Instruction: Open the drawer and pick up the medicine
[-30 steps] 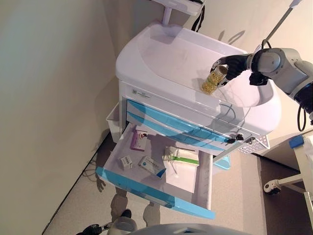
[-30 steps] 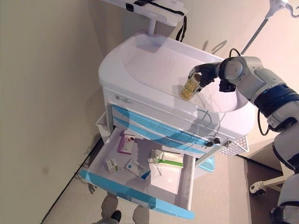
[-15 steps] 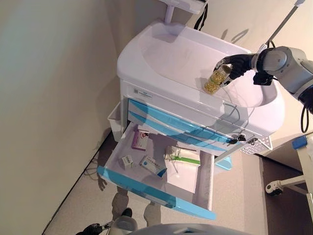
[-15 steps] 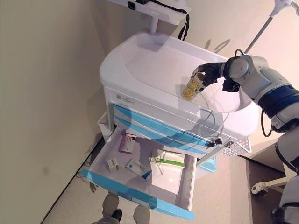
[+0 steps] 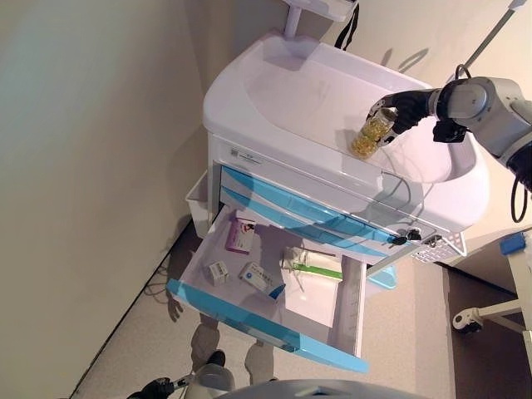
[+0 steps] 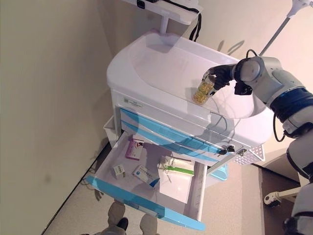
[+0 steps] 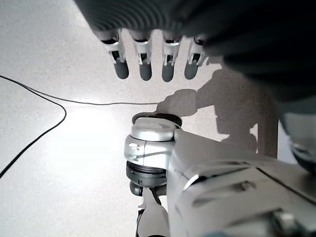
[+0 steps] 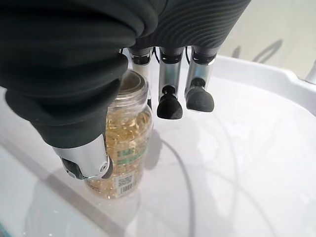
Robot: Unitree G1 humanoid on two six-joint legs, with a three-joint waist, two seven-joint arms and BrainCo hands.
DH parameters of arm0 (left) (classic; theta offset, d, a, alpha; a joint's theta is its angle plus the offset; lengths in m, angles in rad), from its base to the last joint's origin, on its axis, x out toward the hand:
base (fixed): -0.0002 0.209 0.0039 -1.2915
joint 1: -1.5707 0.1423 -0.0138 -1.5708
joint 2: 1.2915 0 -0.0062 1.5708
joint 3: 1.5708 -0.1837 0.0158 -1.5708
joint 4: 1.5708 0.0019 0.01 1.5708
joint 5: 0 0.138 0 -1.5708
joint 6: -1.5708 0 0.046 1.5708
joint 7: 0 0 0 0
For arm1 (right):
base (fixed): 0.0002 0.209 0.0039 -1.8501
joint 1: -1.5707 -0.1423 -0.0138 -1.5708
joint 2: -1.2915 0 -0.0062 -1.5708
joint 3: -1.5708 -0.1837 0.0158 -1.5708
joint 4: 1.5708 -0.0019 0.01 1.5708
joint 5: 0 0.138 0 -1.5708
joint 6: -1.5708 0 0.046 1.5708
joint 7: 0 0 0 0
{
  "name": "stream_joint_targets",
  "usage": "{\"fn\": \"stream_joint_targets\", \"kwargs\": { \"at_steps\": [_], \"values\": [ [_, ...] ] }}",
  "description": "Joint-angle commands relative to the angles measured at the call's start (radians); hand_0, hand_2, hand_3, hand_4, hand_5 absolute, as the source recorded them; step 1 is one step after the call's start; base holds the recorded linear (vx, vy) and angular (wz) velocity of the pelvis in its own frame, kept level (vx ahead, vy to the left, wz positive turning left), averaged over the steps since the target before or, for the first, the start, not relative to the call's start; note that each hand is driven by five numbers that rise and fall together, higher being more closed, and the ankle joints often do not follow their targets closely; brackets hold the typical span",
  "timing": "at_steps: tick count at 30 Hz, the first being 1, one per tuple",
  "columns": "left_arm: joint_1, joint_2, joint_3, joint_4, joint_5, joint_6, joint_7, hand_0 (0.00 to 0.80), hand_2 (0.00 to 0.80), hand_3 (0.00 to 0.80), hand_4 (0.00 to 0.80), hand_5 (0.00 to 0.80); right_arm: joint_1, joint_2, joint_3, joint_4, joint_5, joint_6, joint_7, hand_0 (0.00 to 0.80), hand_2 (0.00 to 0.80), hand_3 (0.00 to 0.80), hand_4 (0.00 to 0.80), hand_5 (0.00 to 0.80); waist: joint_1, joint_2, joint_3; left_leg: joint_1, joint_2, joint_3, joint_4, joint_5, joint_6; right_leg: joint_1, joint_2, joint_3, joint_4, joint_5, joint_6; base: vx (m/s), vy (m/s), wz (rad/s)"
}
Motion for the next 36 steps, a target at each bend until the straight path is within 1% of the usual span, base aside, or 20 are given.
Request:
{"fn": "stream_joint_targets", "kwargs": {
  "at_steps": [1, 14, 27, 28, 29, 30, 36],
  "values": [
    [-0.024, 0.001, -0.024, 0.024, 0.008, 0.0, -0.01, 0.0, 0.0, 0.0, 0.0, 0.0, -0.035, 0.007, 0.028, 0.081, -0.062, 0.0, -0.035, 0.8, 0.8, 0.8, 0.8, 0.8, 0.016, -0.029, 0.008, -0.024, -0.019, 0.016, 0.043, -0.031, -0.016, -0.06, -0.022, -0.018, 0.109, 0.021, 0.051, 0.0, 0.0, 0.0],
    [-0.032, 0.0, -0.025, 0.039, 0.012, 0.008, -0.003, 0.0, 0.0, 0.0, 0.0, 0.0, -0.042, 0.044, 0.001, 0.137, -0.124, -0.003, -0.055, 0.8, 0.8, 0.8, 0.8, 0.8, 0.018, -0.035, 0.005, -0.019, -0.02, 0.011, 0.037, -0.033, -0.014, -0.058, -0.021, -0.019, 0.107, 0.022, 0.051, 0.0, 0.0, 0.0],
    [-0.03, -0.004, -0.028, 0.041, 0.015, 0.011, -0.003, 0.0, 0.0, 0.0, 0.0, 0.0, -0.031, 0.061, -0.016, 0.141, -0.138, -0.006, -0.064, 0.8, 0.8, 0.8, 0.8, 0.8, 0.013, -0.034, 0.006, -0.012, -0.018, 0.014, 0.035, -0.035, -0.011, -0.058, -0.021, -0.012, 0.106, 0.024, 0.052, 0.0, 0.0, 0.0],
    [-0.031, -0.004, -0.029, 0.041, 0.015, 0.011, -0.002, 0.0, 0.0, 0.0, 0.0, 0.0, -0.03, 0.062, -0.017, 0.14, -0.138, -0.008, -0.066, 0.756, 0.756, 0.756, 0.756, 0.756, 0.013, -0.033, 0.007, -0.012, -0.018, 0.015, 0.035, -0.035, -0.011, -0.058, -0.021, -0.012, 0.107, 0.024, 0.052, 0.0, 0.0, 0.0],
    [-0.03, -0.005, -0.03, 0.041, 0.015, 0.011, -0.001, 0.0, 0.0, 0.0, 0.0, 0.0, -0.033, 0.062, -0.019, 0.136, -0.139, -0.009, -0.069, 0.091, 0.091, 0.091, 0.091, 0.091, 0.012, -0.033, 0.007, -0.012, -0.018, 0.015, 0.036, -0.035, -0.01, -0.058, -0.022, -0.01, 0.107, 0.024, 0.052, 0.0, 0.0, 0.0],
    [-0.03, -0.005, -0.03, 0.041, 0.015, 0.011, -0.001, 0.0, 0.0, 0.0, 0.0, 0.0, -0.033, 0.062, -0.019, 0.136, -0.139, -0.009, -0.069, 0.0, 0.0, 0.0, 0.0, 0.0, 0.012, -0.033, 0.007, -0.012, -0.018, 0.015, 0.036, -0.035, -0.01, -0.058, -0.022, -0.01, 0.107, 0.024, 0.052, 0.0, 0.0, 0.0],
    [-0.026, -0.009, -0.03, 0.039, 0.013, 0.011, 0.0, 0.0, 0.0, 0.0, 0.0, 0.0, -0.028, 0.063, -0.029, 0.134, -0.141, -0.012, -0.078, 0.0, 0.0, 0.0, 0.0, 0.0, 0.009, -0.03, 0.008, -0.01, -0.019, 0.017, 0.036, -0.036, -0.009, -0.059, -0.022, -0.009, 0.109, 0.025, 0.053, 0.0, 0.0, 0.0]
  ]
}}
